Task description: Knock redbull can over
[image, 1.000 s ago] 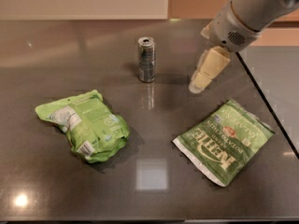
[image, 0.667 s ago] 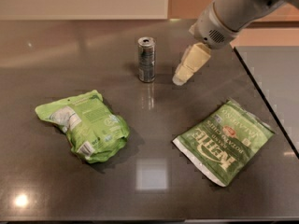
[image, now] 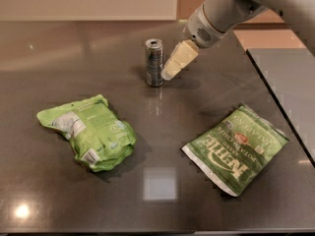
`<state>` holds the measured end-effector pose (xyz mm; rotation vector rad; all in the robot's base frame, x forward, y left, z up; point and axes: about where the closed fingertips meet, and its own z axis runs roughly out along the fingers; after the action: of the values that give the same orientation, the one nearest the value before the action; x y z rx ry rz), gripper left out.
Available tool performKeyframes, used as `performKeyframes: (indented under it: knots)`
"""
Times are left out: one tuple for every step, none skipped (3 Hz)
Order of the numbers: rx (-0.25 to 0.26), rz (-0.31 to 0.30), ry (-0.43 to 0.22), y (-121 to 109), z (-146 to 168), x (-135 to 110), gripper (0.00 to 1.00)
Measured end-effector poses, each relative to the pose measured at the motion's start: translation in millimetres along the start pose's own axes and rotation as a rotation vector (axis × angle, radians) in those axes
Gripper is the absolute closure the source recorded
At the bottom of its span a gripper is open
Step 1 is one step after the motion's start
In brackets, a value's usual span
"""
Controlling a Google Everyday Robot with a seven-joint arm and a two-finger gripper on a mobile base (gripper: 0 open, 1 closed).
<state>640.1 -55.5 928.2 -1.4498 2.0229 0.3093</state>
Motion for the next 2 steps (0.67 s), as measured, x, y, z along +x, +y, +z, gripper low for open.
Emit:
performKeyframes:
  knots:
    - [-0.020, 0.023, -0.036, -9, 18, -13, 0.00]
    - [-0.032, 0.036, -0.060, -18, 31, -24, 0.00]
